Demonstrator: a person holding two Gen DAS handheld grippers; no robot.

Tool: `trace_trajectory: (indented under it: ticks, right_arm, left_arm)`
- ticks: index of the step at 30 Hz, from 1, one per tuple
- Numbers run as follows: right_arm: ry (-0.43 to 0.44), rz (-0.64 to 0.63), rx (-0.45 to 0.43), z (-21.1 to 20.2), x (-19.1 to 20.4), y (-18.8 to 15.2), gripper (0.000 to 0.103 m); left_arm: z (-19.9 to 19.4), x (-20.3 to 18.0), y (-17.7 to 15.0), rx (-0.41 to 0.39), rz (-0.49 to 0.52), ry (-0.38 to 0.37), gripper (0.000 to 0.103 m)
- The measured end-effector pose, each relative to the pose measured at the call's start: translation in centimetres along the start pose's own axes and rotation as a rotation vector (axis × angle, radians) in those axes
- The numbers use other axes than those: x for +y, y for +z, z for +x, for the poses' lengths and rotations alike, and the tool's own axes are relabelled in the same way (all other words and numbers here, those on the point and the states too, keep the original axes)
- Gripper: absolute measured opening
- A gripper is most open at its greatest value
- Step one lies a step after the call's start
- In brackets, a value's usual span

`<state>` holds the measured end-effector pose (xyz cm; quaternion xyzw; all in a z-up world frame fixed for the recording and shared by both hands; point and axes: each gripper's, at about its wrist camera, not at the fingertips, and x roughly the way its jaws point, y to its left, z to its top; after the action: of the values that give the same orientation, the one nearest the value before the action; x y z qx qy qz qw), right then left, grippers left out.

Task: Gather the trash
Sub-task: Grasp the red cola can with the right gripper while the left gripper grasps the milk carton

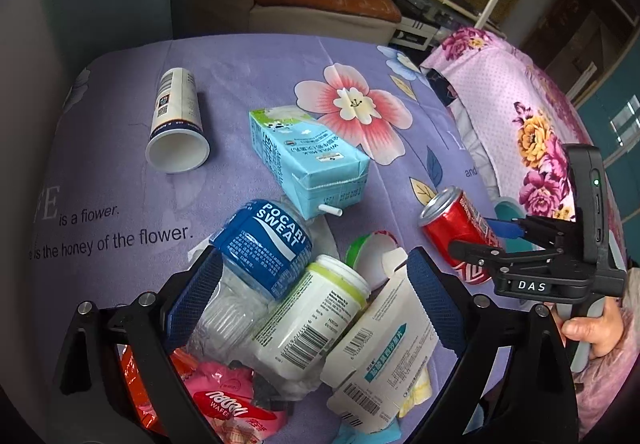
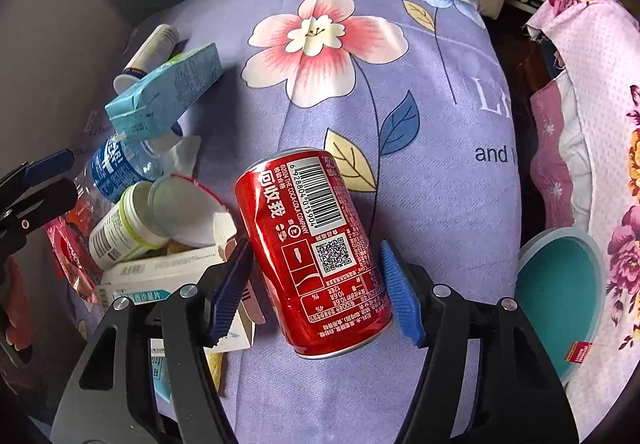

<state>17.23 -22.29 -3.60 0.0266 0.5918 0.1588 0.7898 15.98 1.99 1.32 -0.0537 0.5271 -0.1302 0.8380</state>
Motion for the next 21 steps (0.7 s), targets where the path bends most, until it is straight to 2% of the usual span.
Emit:
trace_trajectory:
  ticks: [9, 17, 19, 21]
  right_arm:
    - [0.011, 0.036, -0.052, 0.0, -1.5, 3.1, 0.062]
    - [0.017, 0.05, -0.052, 0.9, -2.7, 4.2, 0.062]
    - [0.015, 0.05, -0.049, 1.3, -3.0, 4.4, 0.062]
    - [0.012, 0.054, -0.047, 1.6, -3.3, 4.6, 0.062]
  left_arm:
    - [3.3, 0.0, 6.1, 0.053, -0.054, 0.038, 0.093]
    - [8.0, 0.4, 7.8, 0.151, -0.087, 0.099, 0.092]
    - [8.8, 0.6, 7.9, 0.17, -0.097, 0.099, 0.071]
    - [9.1, 0.6, 7.7, 0.173, -0.094, 0.096, 0.059]
